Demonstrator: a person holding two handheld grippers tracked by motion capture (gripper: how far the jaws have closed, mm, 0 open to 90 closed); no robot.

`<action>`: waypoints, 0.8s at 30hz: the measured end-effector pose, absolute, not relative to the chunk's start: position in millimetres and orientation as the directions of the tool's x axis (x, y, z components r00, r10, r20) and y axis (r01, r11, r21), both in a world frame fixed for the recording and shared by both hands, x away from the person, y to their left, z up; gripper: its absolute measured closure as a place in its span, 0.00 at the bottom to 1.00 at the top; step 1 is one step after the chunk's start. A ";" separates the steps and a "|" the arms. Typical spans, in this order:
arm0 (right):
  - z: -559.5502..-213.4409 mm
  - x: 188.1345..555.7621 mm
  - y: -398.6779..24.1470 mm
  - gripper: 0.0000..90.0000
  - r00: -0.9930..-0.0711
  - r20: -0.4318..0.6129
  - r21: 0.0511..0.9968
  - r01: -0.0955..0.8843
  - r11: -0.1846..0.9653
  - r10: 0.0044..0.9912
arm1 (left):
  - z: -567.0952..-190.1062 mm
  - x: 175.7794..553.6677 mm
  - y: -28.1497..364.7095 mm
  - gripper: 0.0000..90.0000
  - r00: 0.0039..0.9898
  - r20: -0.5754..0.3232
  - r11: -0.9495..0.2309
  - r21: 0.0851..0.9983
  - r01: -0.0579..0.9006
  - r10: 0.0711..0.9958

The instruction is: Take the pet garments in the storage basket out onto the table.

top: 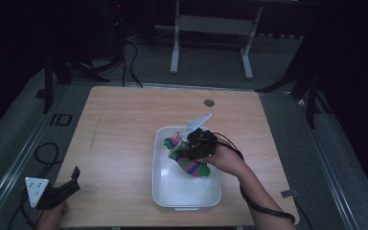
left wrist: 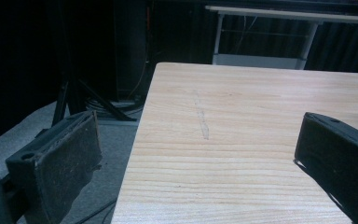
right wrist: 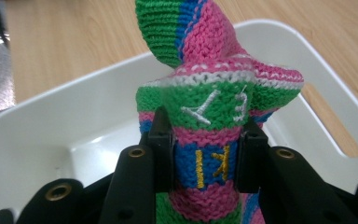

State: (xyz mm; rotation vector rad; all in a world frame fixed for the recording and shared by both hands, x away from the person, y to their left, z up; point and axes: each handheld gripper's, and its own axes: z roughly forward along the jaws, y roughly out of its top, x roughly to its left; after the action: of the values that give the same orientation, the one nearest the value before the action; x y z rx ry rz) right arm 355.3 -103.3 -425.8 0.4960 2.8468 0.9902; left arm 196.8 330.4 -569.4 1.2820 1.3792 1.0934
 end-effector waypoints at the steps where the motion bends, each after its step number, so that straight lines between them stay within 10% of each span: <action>1: -422.0 353.6 -104.8 0.74 -0.946 0.022 0.624 0.266 0.735 0.324 | -569.4 196.8 330.4 0.01 -0.026 -0.056 0.060 0.983 0.173 0.998; 24: -335.9 339.8 -152.8 0.73 -0.913 -0.119 0.735 0.183 0.653 0.390 | -569.3 197.1 330.6 0.01 -0.032 -0.055 0.060 0.983 0.174 0.998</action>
State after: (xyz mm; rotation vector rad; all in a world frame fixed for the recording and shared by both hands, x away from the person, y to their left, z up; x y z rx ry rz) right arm 339.8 -152.8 -335.9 0.4613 2.6061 1.1158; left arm 197.1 330.6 -569.3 1.2803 1.3853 1.0977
